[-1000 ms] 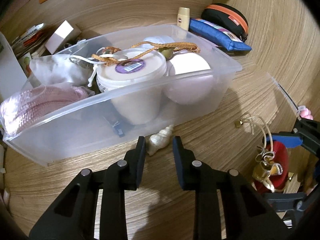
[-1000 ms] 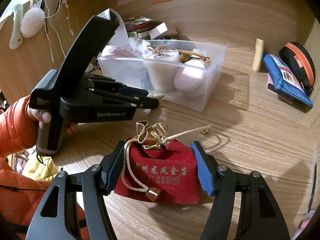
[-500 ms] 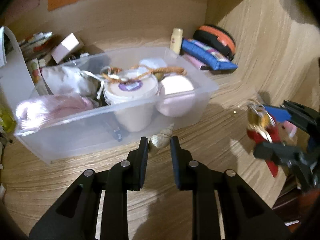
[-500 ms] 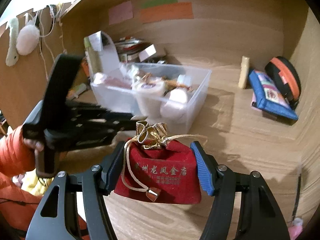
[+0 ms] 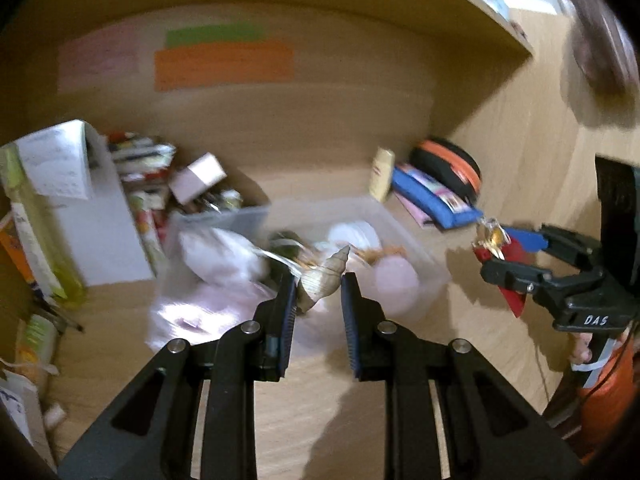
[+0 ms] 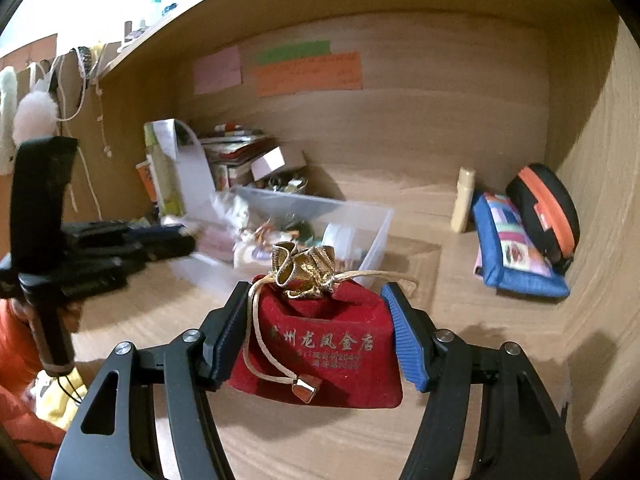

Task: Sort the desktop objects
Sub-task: 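Carry the shell and red velvet pouch into the clear box and open both grippers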

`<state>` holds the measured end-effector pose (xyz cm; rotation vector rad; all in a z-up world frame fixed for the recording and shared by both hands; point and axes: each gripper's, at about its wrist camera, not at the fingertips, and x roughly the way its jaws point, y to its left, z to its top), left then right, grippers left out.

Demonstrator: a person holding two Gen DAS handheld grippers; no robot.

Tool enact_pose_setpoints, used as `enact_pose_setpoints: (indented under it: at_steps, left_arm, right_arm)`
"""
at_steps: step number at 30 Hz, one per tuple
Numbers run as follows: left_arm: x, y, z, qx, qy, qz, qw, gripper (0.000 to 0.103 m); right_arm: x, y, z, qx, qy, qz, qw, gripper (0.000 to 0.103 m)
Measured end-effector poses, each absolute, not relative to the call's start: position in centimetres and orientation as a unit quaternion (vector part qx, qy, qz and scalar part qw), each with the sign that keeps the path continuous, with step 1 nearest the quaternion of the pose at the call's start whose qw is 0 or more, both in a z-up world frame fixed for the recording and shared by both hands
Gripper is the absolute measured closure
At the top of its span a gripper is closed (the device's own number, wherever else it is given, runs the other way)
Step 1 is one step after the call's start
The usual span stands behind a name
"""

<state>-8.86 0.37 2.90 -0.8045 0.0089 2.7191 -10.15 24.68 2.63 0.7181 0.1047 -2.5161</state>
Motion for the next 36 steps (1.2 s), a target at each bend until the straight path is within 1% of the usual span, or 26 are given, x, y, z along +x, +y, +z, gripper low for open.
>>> enact_pose_setpoints:
  at_steps: [9,17,21,22,25,26,29,30,32,36]
  left_arm:
    - [-11.6,-6.0,5.7,-0.249,-0.013,0.964,0.091,0.081]
    - [-13.6,-7.6,3.3,-0.281,-0.029,0.953,0.105,0.081]
    - [-13.3,-7.5,2.7,-0.277,-0.034,0.953,0.114,0.081]
    - [-13.2,-7.5,2.6,-0.275,-0.036,0.954,0.118,0.079]
    - [-13.1,-7.6,2.4,-0.271,-0.047,0.954,0.123,0.061]
    - [-13.1,-7.7,2.4,-0.269,-0.051,0.954,0.124,0.057]
    - [-13.2,-7.5,2.2,-0.264,-0.055,0.955,0.123,0.054]
    - [-13.3,-7.4,2.3,-0.263,-0.055,0.956,0.122,0.052]
    - [-13.2,-7.2,2.2,-0.259,-0.055,0.957,0.12,0.045]
    - [-12.9,-6.8,2.2,-0.252,-0.048,0.96,0.114,0.04]
  right_arm:
    - [-13.8,22.7,4.2,0.261,0.036,-0.929,0.259,0.041]
    - [-16.4,19.6,4.0,0.267,0.043,-0.924,0.272,0.041]
    - [-17.9,17.7,3.2,0.283,0.048,-0.917,0.279,0.041]
    - [-18.2,17.3,3.0,0.286,0.049,-0.915,0.279,0.041]
    - [-19.2,15.9,2.5,0.296,0.057,-0.912,0.279,0.041]
    - [-19.5,15.6,2.4,0.298,0.06,-0.912,0.277,0.041]
    - [-20.2,14.3,1.9,0.306,0.071,-0.91,0.272,0.039]
    - [-20.3,14.0,1.8,0.307,0.075,-0.91,0.269,0.039]
    - [-20.5,13.5,1.5,0.309,0.084,-0.91,0.265,0.039]
    - [-20.8,12.7,0.6,0.318,0.099,-0.908,0.254,0.038]
